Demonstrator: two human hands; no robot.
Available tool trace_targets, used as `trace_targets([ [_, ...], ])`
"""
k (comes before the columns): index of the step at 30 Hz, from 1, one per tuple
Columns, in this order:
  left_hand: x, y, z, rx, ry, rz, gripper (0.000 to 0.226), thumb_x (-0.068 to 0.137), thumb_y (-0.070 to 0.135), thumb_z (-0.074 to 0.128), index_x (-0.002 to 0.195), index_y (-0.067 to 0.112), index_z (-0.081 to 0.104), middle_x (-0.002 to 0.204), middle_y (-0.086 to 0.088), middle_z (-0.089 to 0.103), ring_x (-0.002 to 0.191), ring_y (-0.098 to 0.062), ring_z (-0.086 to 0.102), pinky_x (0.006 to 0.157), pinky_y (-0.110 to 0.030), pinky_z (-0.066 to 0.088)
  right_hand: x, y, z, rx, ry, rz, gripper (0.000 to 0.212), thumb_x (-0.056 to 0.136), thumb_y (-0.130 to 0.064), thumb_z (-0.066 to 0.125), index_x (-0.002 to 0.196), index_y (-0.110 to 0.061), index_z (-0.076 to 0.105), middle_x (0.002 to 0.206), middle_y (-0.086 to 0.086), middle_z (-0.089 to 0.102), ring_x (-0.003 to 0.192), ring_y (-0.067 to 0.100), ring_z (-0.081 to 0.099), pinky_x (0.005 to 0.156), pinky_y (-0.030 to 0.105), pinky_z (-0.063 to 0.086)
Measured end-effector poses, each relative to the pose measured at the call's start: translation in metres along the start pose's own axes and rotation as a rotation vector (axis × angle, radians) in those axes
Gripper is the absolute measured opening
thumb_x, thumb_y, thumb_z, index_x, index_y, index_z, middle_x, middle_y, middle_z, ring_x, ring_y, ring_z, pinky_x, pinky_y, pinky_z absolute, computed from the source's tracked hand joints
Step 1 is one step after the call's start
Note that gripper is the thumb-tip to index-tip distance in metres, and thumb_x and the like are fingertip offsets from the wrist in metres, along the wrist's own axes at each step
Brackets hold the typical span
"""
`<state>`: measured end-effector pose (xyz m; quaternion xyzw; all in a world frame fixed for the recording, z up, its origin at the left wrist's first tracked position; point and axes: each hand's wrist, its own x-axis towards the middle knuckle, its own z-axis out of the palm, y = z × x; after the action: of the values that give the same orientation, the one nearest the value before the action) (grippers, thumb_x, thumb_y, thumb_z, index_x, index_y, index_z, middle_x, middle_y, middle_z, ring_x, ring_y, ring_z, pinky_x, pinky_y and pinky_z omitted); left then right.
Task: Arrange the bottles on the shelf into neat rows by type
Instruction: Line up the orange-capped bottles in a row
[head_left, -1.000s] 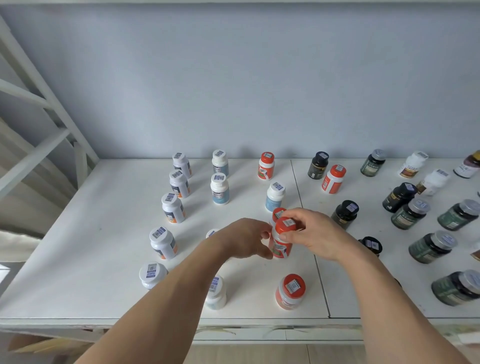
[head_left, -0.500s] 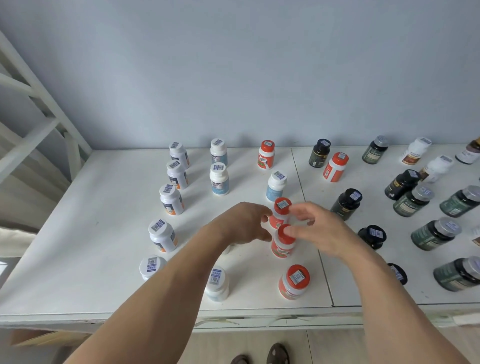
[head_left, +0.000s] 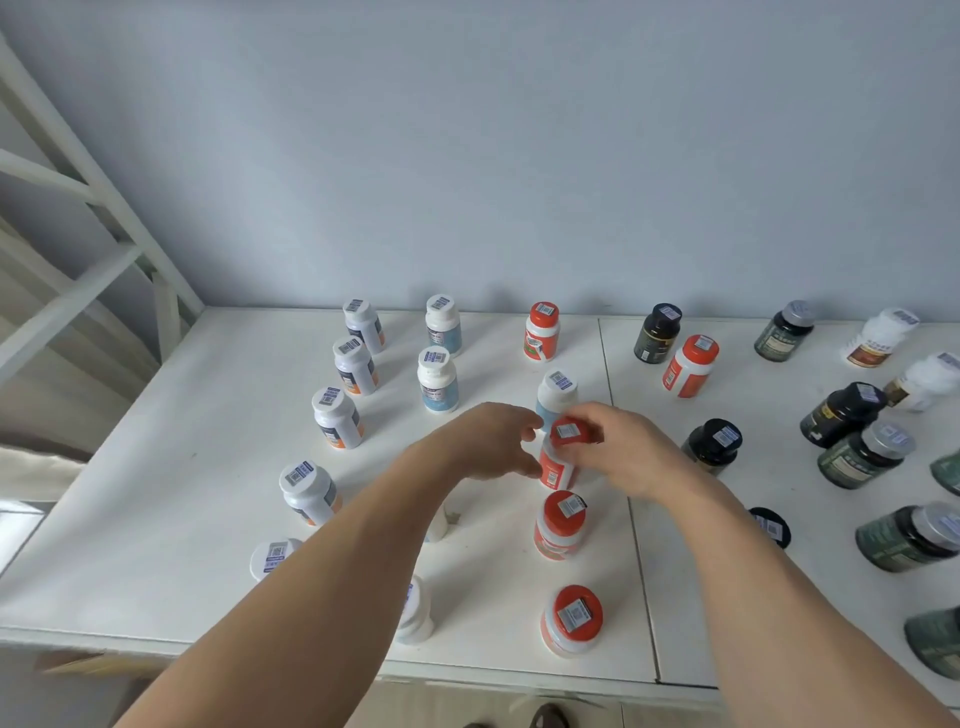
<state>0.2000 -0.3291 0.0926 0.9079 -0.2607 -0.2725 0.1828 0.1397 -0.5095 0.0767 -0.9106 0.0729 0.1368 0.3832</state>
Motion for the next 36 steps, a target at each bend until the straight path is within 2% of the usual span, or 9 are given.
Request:
trace_targets([
  [5, 0.008, -0.001, 0.001, -0.113, -0.086, 0.018, 0.049, 0.08, 0.033, 0.074, 0.126, 0.024, 0.059, 0.126, 0.006, 0.064, 0.113, -0.014, 0.058, 0.1, -0.031, 0.044, 0.003, -0.007, -0.018, 0.001, 0.058, -0.02, 0.046, 0.082, -0.054, 0.066, 0.124, -0.036, 0.056, 0.112, -0.017, 0.063, 0.098, 0.004, 0.059, 0.077, 0.023, 0.045],
  [9, 0.012, -0.003, -0.004, -0.188, -0.118, 0.035, 0.041, 0.079, 0.037, 0.074, 0.118, 0.029, 0.064, 0.115, 0.008, 0.068, 0.1, -0.013, 0.06, 0.084, -0.021, 0.041, 0.005, -0.013, -0.025, 0.005, 0.105, -0.039, 0.044, 0.079, -0.061, 0.063, 0.115, -0.037, 0.06, 0.103, -0.018, 0.065, 0.09, -0.001, 0.06, 0.069, 0.021, 0.045],
  [11, 0.012, -0.005, -0.007, -0.244, -0.141, 0.034, 0.041, 0.079, 0.036, 0.074, 0.118, 0.029, 0.064, 0.115, 0.007, 0.068, 0.103, -0.014, 0.06, 0.088, -0.022, 0.041, 0.005, -0.017, -0.025, -0.002, 0.125, -0.035, 0.043, 0.078, -0.063, 0.063, 0.112, -0.036, 0.062, 0.1, -0.019, 0.065, 0.088, -0.001, 0.06, 0.067, 0.021, 0.045],
  [14, 0.009, -0.008, -0.011, -0.351, -0.188, 0.033, 0.043, 0.078, 0.03, 0.077, 0.118, 0.028, 0.065, 0.116, 0.007, 0.069, 0.109, -0.016, 0.061, 0.102, -0.031, 0.043, 0.005, -0.022, -0.025, -0.002, 0.152, -0.034, 0.039, 0.077, -0.064, 0.062, 0.106, -0.038, 0.063, 0.096, -0.021, 0.065, 0.084, -0.004, 0.06, 0.063, 0.019, 0.043],
  [18, 0.007, -0.012, -0.015, -0.427, -0.213, 0.039, 0.043, 0.077, 0.025, 0.078, 0.118, 0.026, 0.066, 0.114, 0.005, 0.07, 0.11, -0.016, 0.062, 0.106, -0.04, 0.042, 0.004, -0.027, -0.025, -0.006, 0.162, -0.043, 0.034, 0.081, -0.06, 0.063, 0.104, -0.036, 0.064, 0.096, -0.018, 0.066, 0.084, -0.004, 0.059, 0.06, 0.018, 0.039],
  [24, 0.008, -0.012, -0.018, -0.421, -0.215, 0.055, 0.046, 0.078, 0.025, 0.077, 0.122, 0.024, 0.064, 0.117, 0.005, 0.069, 0.112, -0.016, 0.061, 0.107, -0.04, 0.041, 0.003, -0.03, -0.025, 0.009, 0.161, -0.048, 0.04, 0.083, -0.057, 0.063, 0.112, -0.031, 0.065, 0.103, -0.015, 0.067, 0.09, -0.001, 0.06, 0.065, 0.019, 0.041],
  [27, 0.008, -0.013, -0.017, -0.39, -0.204, 0.055, 0.047, 0.079, 0.027, 0.077, 0.124, 0.022, 0.063, 0.119, 0.003, 0.068, 0.112, -0.018, 0.061, 0.107, -0.038, 0.041, 0.004, -0.028, -0.023, 0.016, 0.147, -0.041, 0.043, 0.084, -0.056, 0.063, 0.118, -0.031, 0.062, 0.11, -0.014, 0.066, 0.096, 0.004, 0.061, 0.071, 0.021, 0.045],
  [31, 0.01, -0.014, -0.014, -0.222, -0.157, 0.063, 0.047, 0.081, 0.03, 0.074, 0.125, 0.022, 0.061, 0.123, 0.003, 0.066, 0.111, -0.017, 0.06, 0.101, -0.028, 0.043, 0.006, -0.022, -0.017, 0.031, 0.117, -0.027, 0.046, 0.085, -0.052, 0.064, 0.124, -0.03, 0.059, 0.115, -0.012, 0.065, 0.102, 0.007, 0.06, 0.085, 0.027, 0.05],
  [36, 0.011, -0.017, -0.012, -0.058, -0.071, 0.078, 0.06, 0.083, 0.03, 0.074, 0.137, 0.019, 0.05, 0.131, 0.001, 0.061, 0.118, -0.017, 0.057, 0.103, -0.03, 0.044, 0.007, -0.009, 0.001, 0.102, 0.049, 0.015, 0.052, 0.082, -0.044, 0.072, 0.13, -0.034, 0.055, 0.119, -0.013, 0.064, 0.108, 0.008, 0.06, 0.097, 0.035, 0.049],
])
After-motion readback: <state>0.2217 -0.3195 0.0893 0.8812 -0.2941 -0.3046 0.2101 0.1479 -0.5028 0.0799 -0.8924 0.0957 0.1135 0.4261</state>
